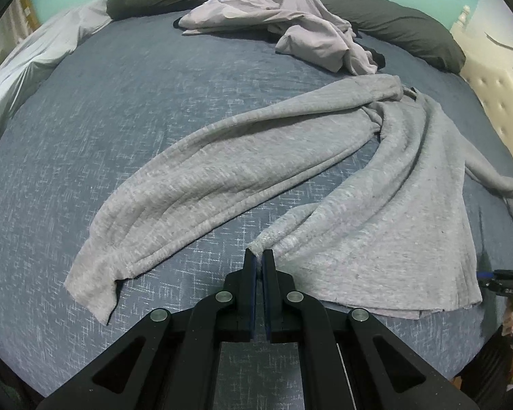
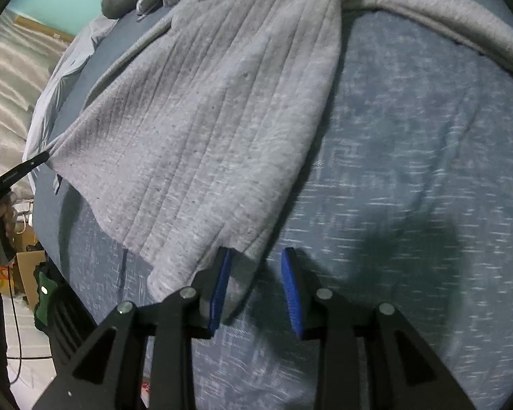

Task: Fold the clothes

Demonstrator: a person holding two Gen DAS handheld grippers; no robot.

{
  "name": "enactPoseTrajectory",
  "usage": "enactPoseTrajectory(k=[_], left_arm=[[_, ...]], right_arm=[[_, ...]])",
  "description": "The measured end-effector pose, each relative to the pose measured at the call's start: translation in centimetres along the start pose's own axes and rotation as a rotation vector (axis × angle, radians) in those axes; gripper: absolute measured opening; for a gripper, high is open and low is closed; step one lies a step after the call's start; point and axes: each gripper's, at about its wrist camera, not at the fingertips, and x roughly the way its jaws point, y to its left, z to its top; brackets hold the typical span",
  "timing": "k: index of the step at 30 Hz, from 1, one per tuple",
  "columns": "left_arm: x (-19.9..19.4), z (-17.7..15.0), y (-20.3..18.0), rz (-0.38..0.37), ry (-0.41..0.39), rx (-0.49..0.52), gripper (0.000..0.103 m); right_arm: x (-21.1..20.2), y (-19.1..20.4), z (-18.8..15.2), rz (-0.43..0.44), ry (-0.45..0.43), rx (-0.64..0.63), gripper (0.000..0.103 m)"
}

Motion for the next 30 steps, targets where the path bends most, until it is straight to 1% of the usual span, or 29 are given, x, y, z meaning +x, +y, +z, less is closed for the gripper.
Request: enactPoseTrajectory(k=[4, 5, 6, 7, 9, 12, 16, 19, 22, 24, 26, 28, 30], left_arm=[[-0.1, -0.3, -0.3, -0.005, 0.003, 0.01, 0.003], [-0.1, -0.4, -0.4, -0.005, 0.004, 0.015, 0.003], [-0.2, -0.5, -0.5, -0.006, 0.004, 0.018, 0.003], [-0.3, -0.5, -0.6, -0.008, 0.003, 0.022, 0.003], [-0.7, -0.6, -1.0, -0.013, -0.003, 0.035, 0.003], [-1.3, -0.8, -1.3, -0.03, -0.011, 0.041, 0.003], [-2.2, -1.2, -1.9, -0.056, -0.017, 0.062, 0.003], [-2.6, -1.9, -2.7, -0.099, -0.01, 0.066, 0.003], [-3.0, -3.1, -4.5, -0.134, 0.006, 0.109, 0.003], [-3.2, -4.5, -6.4, -0.176, 0.034, 0.144, 0.003], [-3.2, -5.8, -8.0, -0.196, 0.06, 0.182, 0.003], [-2.7, -7.2, -9.8, -0.229, 0.095, 0.207, 0.003], [-2.1, -8.3, -10.9, -0.264, 0.126, 0.196, 0.003]], right_arm=[[0.6, -0.2, -0.3, 0.001, 0.006, 0.037, 0.031], [0.5, -0.2, -0.5, -0.005, 0.002, 0.029, 0.029], [0.4, -0.2, -0.7, -0.01, -0.002, 0.021, 0.013], [0.2, -0.2, -0.8, -0.015, -0.007, 0.014, 0.007], [-0.4, -0.2, -1.1, -0.02, -0.024, 0.006, 0.004], [-2.8, -1.1, -1.6, -0.025, -0.056, 0.001, 0.004], [-7.3, -3.3, -1.8, -0.038, -0.098, 0.006, 0.003], [-8.7, -3.2, -0.5, -0.055, -0.124, 0.016, 0.003], [-11.4, -4.9, -1.0, -0.061, -0.149, 0.035, 0.003], [-12.9, -6.1, -1.6, -0.074, -0.158, 0.043, 0.003], [-13.1, -5.9, -2.2, -0.096, -0.155, 0.048, 0.002], [-13.4, -7.2, -2.9, -0.125, -0.144, 0.06, 0.002], [-13.3, -8.7, -3.5, -0.147, -0.13, 0.088, 0.002]])
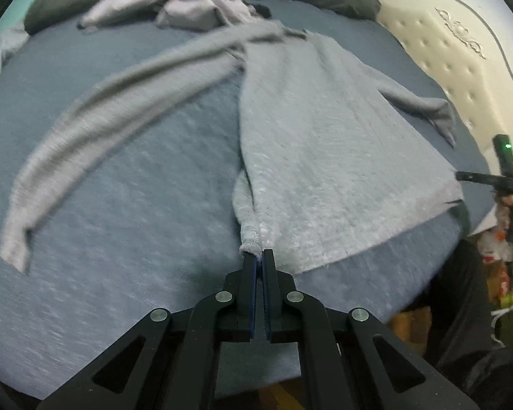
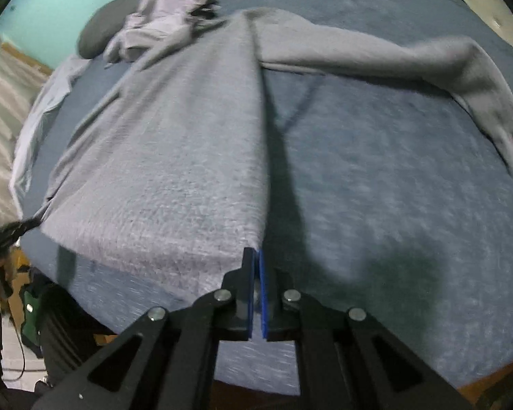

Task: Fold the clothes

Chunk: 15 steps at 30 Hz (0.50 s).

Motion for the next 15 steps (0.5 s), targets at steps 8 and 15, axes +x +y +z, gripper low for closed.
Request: enactPoseTrajectory(k=[8, 15], left_arm=[[3.8, -1.6, -1.7, -0.013, 0.091, -0.001, 0.004], [1.8, -1.4, 1.6, -0.001, 0.034, -0.079, 0.015]], right_arm=[[2.6, -1.8, -1.0, 0.0, 0.033, 0.041, 0.002], [2.2, -2.6, -1.1, 0.034, 0.025, 0.076, 0.007]])
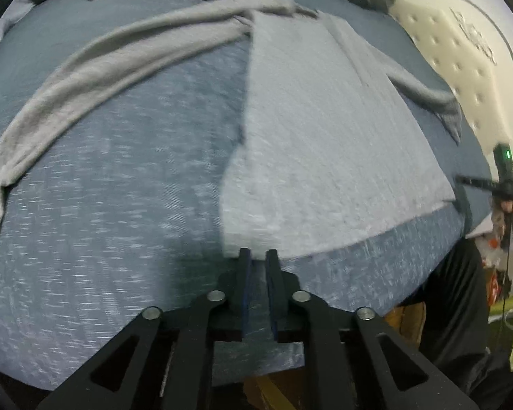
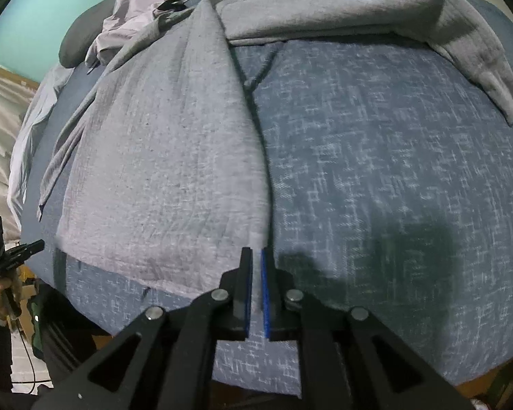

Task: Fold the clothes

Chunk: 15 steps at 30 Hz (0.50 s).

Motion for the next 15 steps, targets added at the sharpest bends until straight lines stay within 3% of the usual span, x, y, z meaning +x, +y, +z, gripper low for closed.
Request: enactPoseTrajectory(k=[1, 3, 10, 15], left_arm=[[-0.3, 0.1, 0.4, 0.002, -0.012, -0.008, 0.019], [-0.5, 0.4, 1.0, 0.002, -0.02, -0.013, 0.02], [3.1, 1.6, 1.0, 0.0, 0.036, 0.015, 0.029], [5.6, 2.0, 1.2, 0.002, 0.059, 0.013, 0.029]], right_arm=[[-0.1, -0.3, -0.2, 0.006, -0.001, 0.006, 0.009], [-0.5, -1.0, -0.7, 0.032, -0.001, 0.024, 0.03], [0.5, -0.6, -0.6, 0.07, 0.024, 0.035, 0.033], [2.1, -0.1, -0.4, 0.036, 0.054, 0.027, 0.033]])
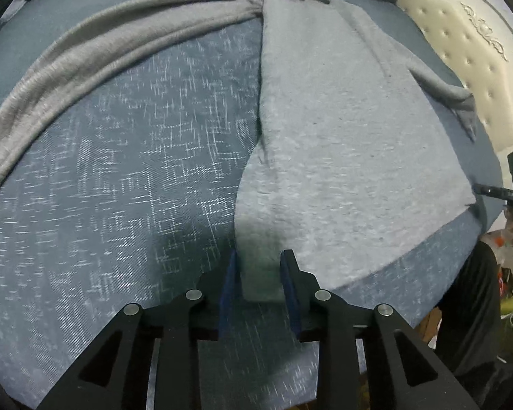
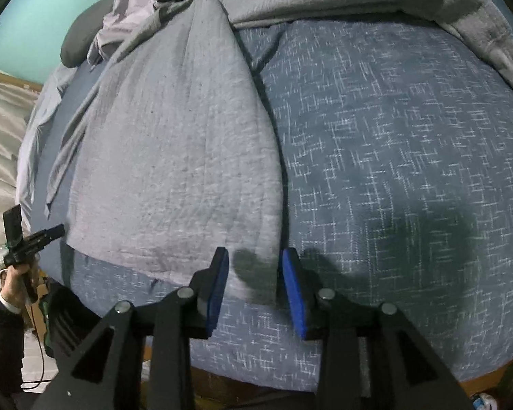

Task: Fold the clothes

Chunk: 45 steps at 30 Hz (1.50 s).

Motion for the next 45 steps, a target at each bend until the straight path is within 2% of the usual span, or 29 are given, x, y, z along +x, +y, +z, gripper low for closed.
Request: enactPoseTrajectory(k=[6, 10, 12, 13, 15, 22, 30, 33, 39, 45], left_arm=[[1.2, -0.1, 1.0, -0.041, -0.001, -0.038, 0.028], [0.9, -0.1, 0.8, -0.053, -0.001, -0.028, 0.009], [0.5, -0.1, 0.4, -0.054, -0.007, -0.015, 0.006], [0.0, -0.1, 0.1, -0.052, -0.013, -0.007, 0.006], [-1.2, -0.2, -0.7, -0.046, -0.027, 0.01, 0.006], [-6.7, -1.0, -3.6, -0.034, -0.091, 0.065, 0.005], [-11.6, -2.8, -6.4, -0.013, -0.15, 0.129, 0.005], [-10.7, -2.9, -6.8, -0.011, -0.134, 0.12, 0.005], [-7.4, -4.7, -6.6, -0.001, -0.057, 0.077, 0.005], [-3.5, -5.3, -5.0, -0.015, 0.031, -0.03, 0.006]], right_arm=[[1.6, -0.3, 0.6, 0.016, 0.016, 0.03, 0.033], [2.2, 0.6, 0.5, 0.013, 0.033, -0.017, 0.031], [2.0, 1.0, 0.6, 0.007, 0.023, -0.03, 0.01], [1.8, 1.2, 0.6, 0.006, 0.013, -0.037, 0.009], [0.7, 1.8, 0.7, -0.003, -0.011, -0.06, 0.006], [-5.3, 3.3, 0.8, 0.013, -0.123, -0.137, 0.005], [-10.3, 1.9, -0.9, 0.023, -0.208, -0.168, 0.004], [-10.0, 0.9, -1.8, 0.014, -0.208, -0.159, 0.004], [-5.8, 0.5, -3.6, -0.013, -0.122, -0.163, 0.004], [-4.1, 0.2, -3.7, -0.013, -0.093, -0.15, 0.004]])
